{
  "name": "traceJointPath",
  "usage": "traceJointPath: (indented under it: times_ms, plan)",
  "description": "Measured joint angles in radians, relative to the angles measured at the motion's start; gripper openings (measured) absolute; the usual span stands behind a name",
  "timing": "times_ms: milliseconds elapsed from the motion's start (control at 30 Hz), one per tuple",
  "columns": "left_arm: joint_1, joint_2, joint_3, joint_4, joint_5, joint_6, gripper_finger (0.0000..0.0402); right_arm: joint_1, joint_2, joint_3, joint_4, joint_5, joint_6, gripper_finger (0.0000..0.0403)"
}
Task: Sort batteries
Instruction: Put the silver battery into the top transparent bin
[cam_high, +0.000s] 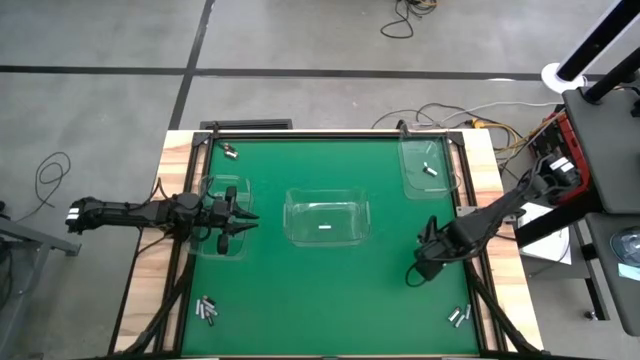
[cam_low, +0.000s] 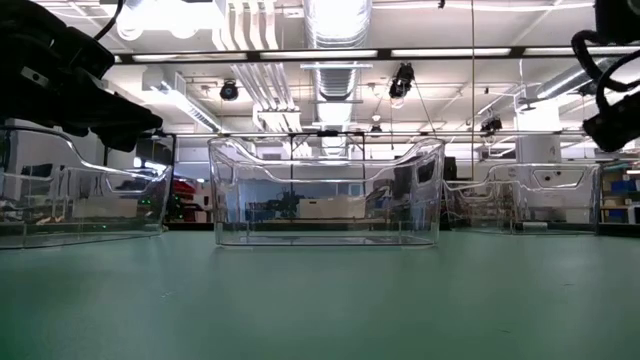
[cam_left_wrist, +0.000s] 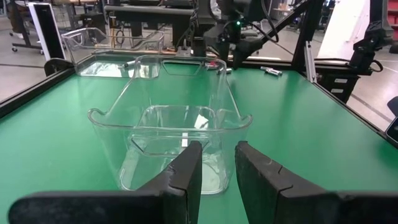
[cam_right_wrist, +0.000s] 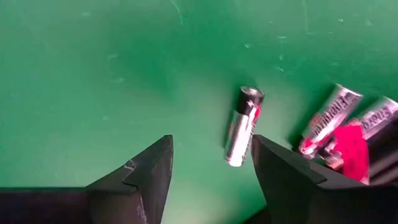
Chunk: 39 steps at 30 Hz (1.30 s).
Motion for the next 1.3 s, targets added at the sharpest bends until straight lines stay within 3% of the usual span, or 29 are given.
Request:
traceJointPath:
  times_ms: [367, 700, 833, 1100, 1300]
  plan:
    - [0.000, 0.000, 0.000, 0.000, 0.000, 0.000, 0.0077, -0.005, 0.096, -0.051, 0.048, -0.003, 0.093, 0.0160]
    - [0.000, 0.000, 0.000, 0.000, 0.000, 0.000, 0.0077, -0.005, 0.147, -0.053, 0.102, 0.001, 0.092, 0.0054]
    - [0.000, 0.000, 0.000, 0.000, 0.000, 0.000, 0.0077, -0.009, 0.149, -0.036, 0.093, 0.001, 0.092, 0.0038]
    - [0.000, 0.000, 0.000, -0.001, 0.000, 0.000, 0.0077, -0.066, 0.102, 0.167, -0.065, 0.016, 0.008, 0.0038]
    - [0.000, 0.000, 0.000, -0.001, 0.000, 0.000, 0.0077, -0.276, 0.068, 0.369, -0.098, 0.064, -0.189, 0.0039]
